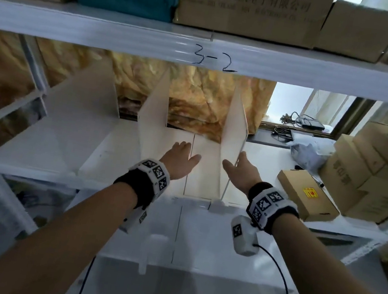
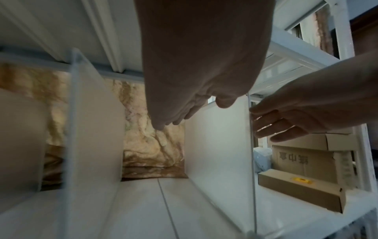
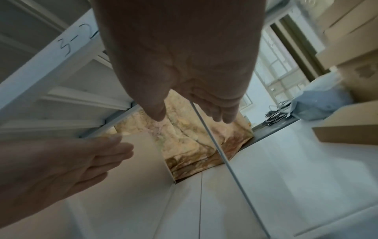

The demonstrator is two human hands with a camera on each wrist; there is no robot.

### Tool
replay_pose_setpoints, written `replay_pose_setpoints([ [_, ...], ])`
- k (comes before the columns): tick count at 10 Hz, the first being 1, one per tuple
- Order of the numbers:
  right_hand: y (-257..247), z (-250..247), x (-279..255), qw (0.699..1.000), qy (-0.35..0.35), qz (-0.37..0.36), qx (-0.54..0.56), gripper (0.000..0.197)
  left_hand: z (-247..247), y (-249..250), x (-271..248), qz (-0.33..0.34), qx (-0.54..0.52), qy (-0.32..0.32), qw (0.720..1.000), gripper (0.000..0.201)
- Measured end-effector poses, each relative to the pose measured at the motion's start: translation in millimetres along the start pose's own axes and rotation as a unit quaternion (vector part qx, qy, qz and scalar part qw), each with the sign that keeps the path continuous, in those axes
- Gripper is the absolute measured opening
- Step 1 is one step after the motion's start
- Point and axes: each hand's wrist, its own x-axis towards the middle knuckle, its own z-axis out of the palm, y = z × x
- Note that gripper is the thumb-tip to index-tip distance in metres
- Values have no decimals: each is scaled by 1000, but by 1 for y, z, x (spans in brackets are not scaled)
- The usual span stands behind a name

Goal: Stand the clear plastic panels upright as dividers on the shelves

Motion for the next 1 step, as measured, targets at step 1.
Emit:
replay_pose_setpoints([
  [1, -16, 19, -23, 993, -17, 38, -114, 51, -16, -28, -38, -1, 26, -43, 999, 63],
])
